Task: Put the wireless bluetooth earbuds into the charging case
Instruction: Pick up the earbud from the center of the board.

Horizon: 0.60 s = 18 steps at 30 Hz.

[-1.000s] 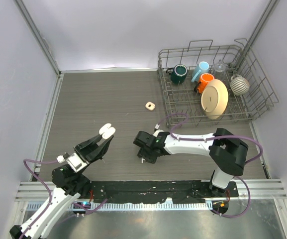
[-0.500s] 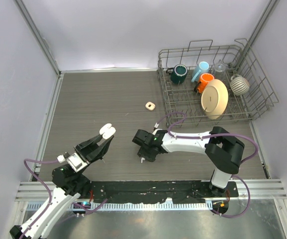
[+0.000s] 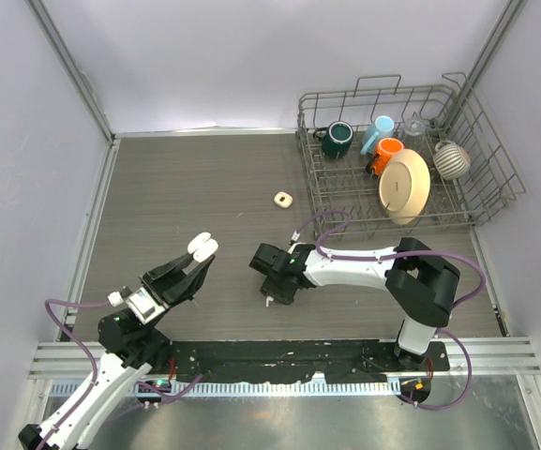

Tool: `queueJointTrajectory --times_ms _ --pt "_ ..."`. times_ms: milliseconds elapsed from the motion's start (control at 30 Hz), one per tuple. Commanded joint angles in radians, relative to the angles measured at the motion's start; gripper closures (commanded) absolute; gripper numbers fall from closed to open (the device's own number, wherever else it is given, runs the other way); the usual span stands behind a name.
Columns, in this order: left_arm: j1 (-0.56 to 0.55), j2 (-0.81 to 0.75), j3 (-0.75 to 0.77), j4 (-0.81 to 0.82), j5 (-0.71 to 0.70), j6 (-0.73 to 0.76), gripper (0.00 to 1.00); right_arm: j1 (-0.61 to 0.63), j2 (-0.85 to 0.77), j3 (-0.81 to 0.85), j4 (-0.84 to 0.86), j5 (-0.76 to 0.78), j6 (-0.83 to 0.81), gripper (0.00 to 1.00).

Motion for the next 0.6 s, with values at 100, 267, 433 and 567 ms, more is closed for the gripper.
queueJointTrajectory --times_ms 100,267,433,567 --pt "-0.004 -0.002 -0.079 0.017 -0.008 0.009 1.00 -0.008 0.003 0.026 -0.004 0.038 0.014 0.60" --pt "-0.004 0.001 -0.080 0.018 -0.010 0.010 1.00 -0.017 0.014 0.028 -0.003 0.030 0.008 0.60" --pt "-0.004 0.006 -0.077 0.021 -0.013 0.012 1.00 -0.019 0.026 0.031 0.011 0.012 -0.003 0.61" --pt "-0.004 0.012 -0.077 0.024 -0.017 0.013 1.00 -0.019 0.037 0.040 0.011 0.004 -0.007 0.61"
